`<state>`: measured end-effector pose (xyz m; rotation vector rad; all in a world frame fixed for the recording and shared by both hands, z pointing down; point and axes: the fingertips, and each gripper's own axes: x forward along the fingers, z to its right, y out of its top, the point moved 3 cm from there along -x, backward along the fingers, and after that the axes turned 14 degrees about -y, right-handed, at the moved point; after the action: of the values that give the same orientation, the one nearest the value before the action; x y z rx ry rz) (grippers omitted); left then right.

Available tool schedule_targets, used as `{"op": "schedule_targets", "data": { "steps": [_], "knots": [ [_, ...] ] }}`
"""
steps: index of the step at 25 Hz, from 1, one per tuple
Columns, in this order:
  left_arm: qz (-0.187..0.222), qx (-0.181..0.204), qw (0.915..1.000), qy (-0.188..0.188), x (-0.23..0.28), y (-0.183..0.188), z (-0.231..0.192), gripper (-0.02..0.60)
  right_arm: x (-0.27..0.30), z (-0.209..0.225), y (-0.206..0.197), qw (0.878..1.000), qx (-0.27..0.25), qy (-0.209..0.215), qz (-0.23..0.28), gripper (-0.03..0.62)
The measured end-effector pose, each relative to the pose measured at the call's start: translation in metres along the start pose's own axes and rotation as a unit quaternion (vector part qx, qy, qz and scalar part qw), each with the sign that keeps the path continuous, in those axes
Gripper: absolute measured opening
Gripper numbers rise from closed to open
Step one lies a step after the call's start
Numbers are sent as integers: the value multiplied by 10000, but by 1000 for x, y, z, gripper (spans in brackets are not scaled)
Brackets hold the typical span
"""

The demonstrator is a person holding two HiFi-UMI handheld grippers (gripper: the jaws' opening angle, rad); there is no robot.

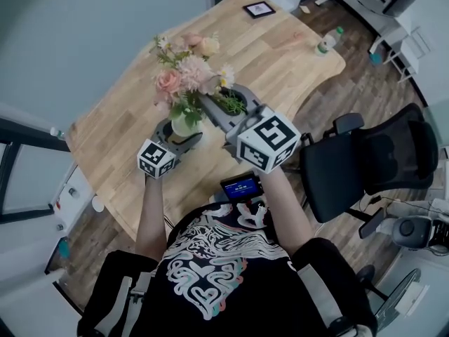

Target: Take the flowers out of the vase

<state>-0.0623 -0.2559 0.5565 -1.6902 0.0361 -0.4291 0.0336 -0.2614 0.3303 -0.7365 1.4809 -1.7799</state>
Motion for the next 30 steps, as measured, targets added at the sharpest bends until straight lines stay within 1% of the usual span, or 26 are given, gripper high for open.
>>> {"op": "schedule_targets", "data": {
  "steps": [5,9,13,17,25,30],
  "knots": [
    [-62,46,10000,0,3,0,2,344,-4,-5,14,9998,-126,7,159,78],
    [-131,104,9999,-18,3,1,1,345,-3,-7,27,9996,43,4,281,78],
    [-17,59,10000,46,-2,4,-2,347,-5,-8,49,9989,268,61,374,78],
    [87,35,10000,13,-5,7,2,348,-10,-6,68,9981,225,47,564,78],
    [100,22,9998,162,-16,6,6,348,-22,-3,74,9972,375,-3,640,78],
    [266,-111,9996,-77,-24,3,27,348,-42,1,80,9959,431,-108,788,78]
  ]
}}
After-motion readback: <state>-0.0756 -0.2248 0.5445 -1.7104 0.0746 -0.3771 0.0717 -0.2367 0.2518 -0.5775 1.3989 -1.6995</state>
